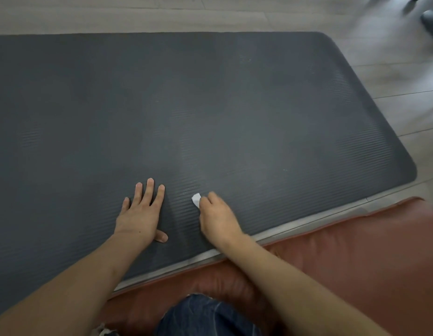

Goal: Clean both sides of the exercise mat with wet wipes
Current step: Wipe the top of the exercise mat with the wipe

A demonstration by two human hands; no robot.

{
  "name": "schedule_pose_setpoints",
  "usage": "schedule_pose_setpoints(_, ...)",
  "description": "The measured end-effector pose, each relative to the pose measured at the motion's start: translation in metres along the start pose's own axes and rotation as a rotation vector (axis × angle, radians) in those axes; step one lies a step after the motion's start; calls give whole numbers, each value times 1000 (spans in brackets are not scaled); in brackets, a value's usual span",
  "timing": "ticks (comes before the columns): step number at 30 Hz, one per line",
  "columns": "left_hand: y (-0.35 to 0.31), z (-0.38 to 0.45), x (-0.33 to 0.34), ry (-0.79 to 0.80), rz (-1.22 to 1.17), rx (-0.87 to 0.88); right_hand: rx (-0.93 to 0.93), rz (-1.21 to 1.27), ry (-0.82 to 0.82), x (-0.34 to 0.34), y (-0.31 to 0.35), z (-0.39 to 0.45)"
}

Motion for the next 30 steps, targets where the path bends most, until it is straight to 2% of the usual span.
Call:
schedule_pose_setpoints(1,0,0,0,4,-2,3,-68,-28,-24,-8,-16,7)
schedule_pose_setpoints(2,0,0,0,2,1,6,-32,-73,-65,-23,-44,15)
schedule_pose_setpoints(3,0,0,1,-2,7,5,90,-101,-105,-40,-81,23)
schedule_pose_setpoints(6,1,0,2,3,6,4,619,-46,-241,-90,-189,20)
schedule_pose_setpoints(8,1,0,3,-7,4,3,752,13,-340,-92,-187,17)
schedule_pose_setpoints(10,2,1,4,-12,2,8,680,23,-344,-65,-124,26)
schedule_pose_setpoints(12,3,1,5,-21,1,16,390,55,-219,-22,-33,30)
schedule_pose_setpoints(13,3,1,5,-29,-1,19,209,54,-82,-3,10,24)
schedule_pose_setpoints(14,4,1,5,-33,-5,22,39,35,18,9,36,18)
schedule_pose_setpoints(15,4,0,5,-36,-10,23,-77,27,33,11,40,17)
schedule_pose_setpoints(16,4,0,6,-38,-15,25,-93,24,-18,3,24,20)
schedule_pose_setpoints(17,5,1,6,-38,-20,26,-12,15,-84,-10,-7,25)
schedule_pose_setpoints(20,5,1,7,-36,-26,28,416,-24,-240,-57,-112,31)
schedule_pose_setpoints(21,5,1,7,-34,-24,29,513,-3,-297,-66,-129,29)
schedule_pose_setpoints(23,5,1,7,-35,-23,28,590,40,-367,-59,-102,33)
schedule_pose_setpoints(25,5,1,7,-41,-28,31,423,77,-309,-24,-30,40)
schedule_pose_setpoints(27,7,1,7,-52,-41,32,129,80,-107,7,44,37)
schedule_pose_setpoints(28,7,1,7,-57,-49,34,-2,57,-40,14,56,34)
schedule_pose_setpoints(29,8,1,7,-62,-50,35,-76,41,-45,10,50,37)
schedule_pose_setpoints(30,7,0,7,-61,-47,37,-63,12,-91,0,27,43)
Point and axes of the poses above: each hand's wrist, its own z-axis towards the middle knuckle, its own x-axis out of the palm, y = z × x, the point moved 3 cm from there along z, towards the middle knuckle, and after that the axes turned 8 degrees about y, right-handed, at the moved point
